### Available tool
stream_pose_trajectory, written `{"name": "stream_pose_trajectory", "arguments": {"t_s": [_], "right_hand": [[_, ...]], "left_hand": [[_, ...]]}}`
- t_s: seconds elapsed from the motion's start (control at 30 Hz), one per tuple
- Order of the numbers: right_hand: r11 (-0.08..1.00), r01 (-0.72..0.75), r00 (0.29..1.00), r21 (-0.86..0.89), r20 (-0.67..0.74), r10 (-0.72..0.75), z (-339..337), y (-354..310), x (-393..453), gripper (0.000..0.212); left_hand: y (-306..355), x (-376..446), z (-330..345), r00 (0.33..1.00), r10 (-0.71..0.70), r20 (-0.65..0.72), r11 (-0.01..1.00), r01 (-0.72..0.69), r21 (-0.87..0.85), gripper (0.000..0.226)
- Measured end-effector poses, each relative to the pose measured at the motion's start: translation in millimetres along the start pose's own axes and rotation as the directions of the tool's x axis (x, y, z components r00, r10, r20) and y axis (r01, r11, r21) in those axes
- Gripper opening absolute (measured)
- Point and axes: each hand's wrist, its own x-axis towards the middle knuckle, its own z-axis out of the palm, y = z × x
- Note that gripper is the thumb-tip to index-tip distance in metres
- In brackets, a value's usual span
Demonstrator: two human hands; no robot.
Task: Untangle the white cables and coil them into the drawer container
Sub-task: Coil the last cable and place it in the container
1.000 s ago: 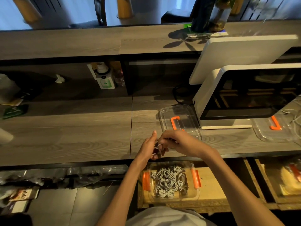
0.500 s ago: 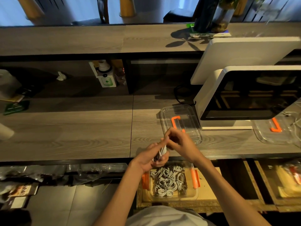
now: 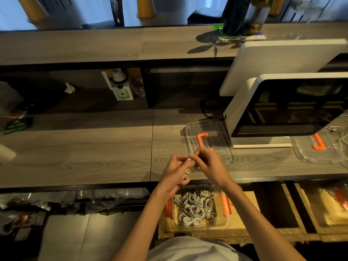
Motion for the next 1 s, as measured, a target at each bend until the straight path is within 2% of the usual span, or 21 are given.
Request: {"name": "stream_pose_trajectory", "arguments": {"t_s": [0.1, 0.17, 0.3, 0.37, 0.53, 0.6, 0.73, 0.8, 0.9, 1.0], "right_hand": [[1.000, -0.026, 1.000, -0.005, -0.014, 0.026, 6.2, 4.1, -4.4, 0.015], [0.998, -0.055, 0.998, 0.013, -0.010, 0.055, 10.0, 7.5, -6.4, 0.014], [0.995, -0.096, 0.995, -0.020, -0.008, 0.096, 12.6, 12.0, -10.6, 0.016], [0.994, -0.103, 0.995, -0.033, 0.005, 0.103, 12.5, 12.1, -12.5, 0.016], [0.990, -0.139, 0.989, -0.028, 0.051, 0.140, 16.8, 9.3, -16.0, 0.016], [0.983, -0.180, 0.982, 0.029, 0.063, 0.178, 18.5, 9.1, -16.7, 0.017], [0.939, -0.257, 0.966, 0.230, 0.055, 0.251, 15.8, 7.0, -18.1, 0.019], [0.929, -0.262, 0.965, 0.262, 0.047, 0.259, 14.8, 3.5, -17.3, 0.021], [0.954, -0.210, 0.977, 0.213, 0.001, 0.214, 14.6, -5.5, -15.6, 0.016], [0.988, -0.104, 0.993, 0.114, -0.042, 0.109, 13.1, -14.9, -14.7, 0.009]], "left_hand": [[0.8, 3.2, -0.6, 0.999, 0.019, -0.040, 0.993, -0.023, -0.115, 0.021], [-0.2, 4.3, -3.0, 0.997, 0.038, -0.071, 0.991, -0.047, -0.127, 0.015], [-4.5, 6.8, -7.3, 0.987, 0.073, -0.145, 0.986, -0.050, 0.157, 0.023], [-5.3, 7.4, -7.1, 0.989, 0.080, -0.127, 0.980, -0.055, 0.189, 0.029], [-3.3, 8.7, -12.6, 0.995, -0.015, -0.102, 0.980, -0.006, -0.199, 0.023], [-3.2, 8.5, -15.5, 0.998, -0.014, -0.064, 0.969, -0.003, -0.249, 0.021], [-0.1, 7.0, -12.9, 0.996, 0.001, -0.087, 0.979, -0.019, -0.202, 0.014], [1.5, 7.1, -10.8, 0.992, 0.014, -0.124, 0.977, -0.040, -0.209, 0.014], [-0.7, 6.1, -4.7, 0.979, 0.075, -0.187, 0.988, -0.099, -0.122, 0.016], [-2.9, 5.8, 2.5, 0.969, 0.110, -0.222, 0.994, -0.110, 0.012, 0.020]]}}
